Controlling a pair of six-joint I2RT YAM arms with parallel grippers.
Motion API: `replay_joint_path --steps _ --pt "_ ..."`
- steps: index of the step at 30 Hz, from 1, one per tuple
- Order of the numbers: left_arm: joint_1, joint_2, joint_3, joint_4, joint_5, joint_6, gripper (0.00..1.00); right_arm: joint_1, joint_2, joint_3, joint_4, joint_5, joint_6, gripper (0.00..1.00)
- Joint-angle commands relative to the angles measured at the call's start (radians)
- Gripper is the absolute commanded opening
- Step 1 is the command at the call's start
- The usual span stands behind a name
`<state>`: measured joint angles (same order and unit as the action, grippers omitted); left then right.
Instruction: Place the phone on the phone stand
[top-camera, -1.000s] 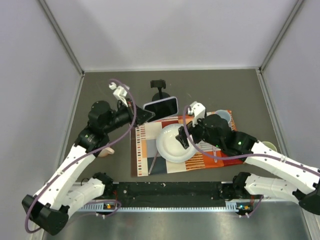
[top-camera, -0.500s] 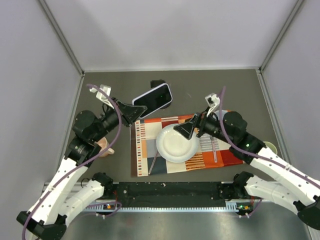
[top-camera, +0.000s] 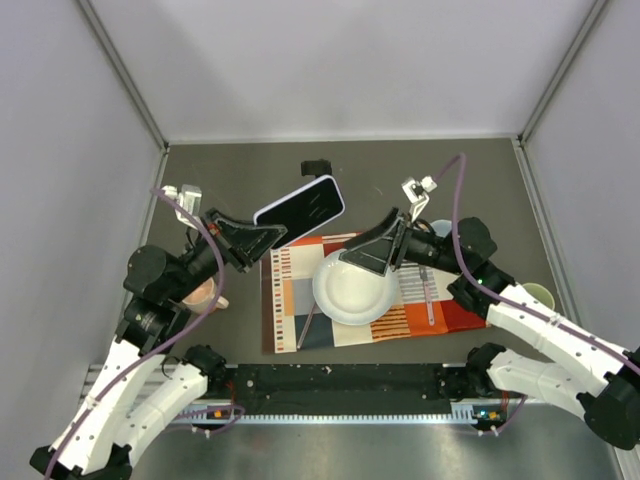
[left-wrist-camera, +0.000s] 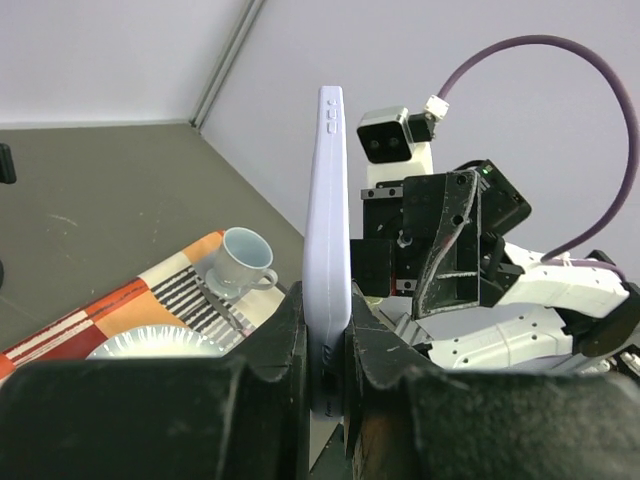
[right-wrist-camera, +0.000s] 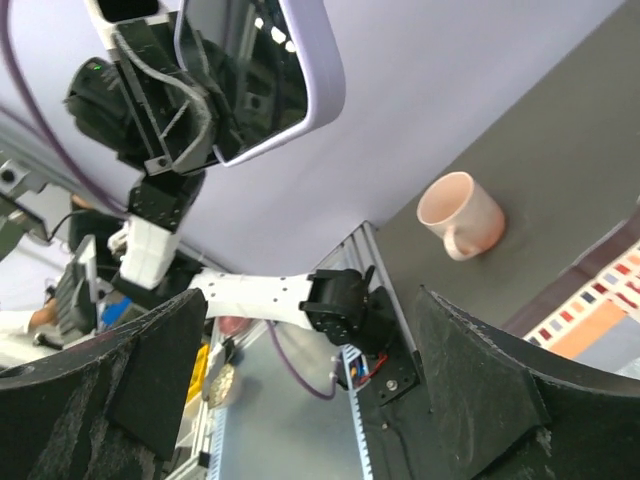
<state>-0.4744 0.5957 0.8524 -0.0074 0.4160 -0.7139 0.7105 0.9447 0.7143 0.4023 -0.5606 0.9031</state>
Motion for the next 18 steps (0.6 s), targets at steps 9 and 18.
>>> replay_joint_path --steps 9,18 --pt "-0.001 -0.037 -0.013 0.095 0.026 -0.033 0.0 0.01 0.022 0.092 0.171 -0.142 0.059 0.91" --pt "-0.001 -0.02 -0.13 0.274 0.01 -0.119 0.0 0.041 0.14 0.204 0.169 -0.05 0.06 0.96"
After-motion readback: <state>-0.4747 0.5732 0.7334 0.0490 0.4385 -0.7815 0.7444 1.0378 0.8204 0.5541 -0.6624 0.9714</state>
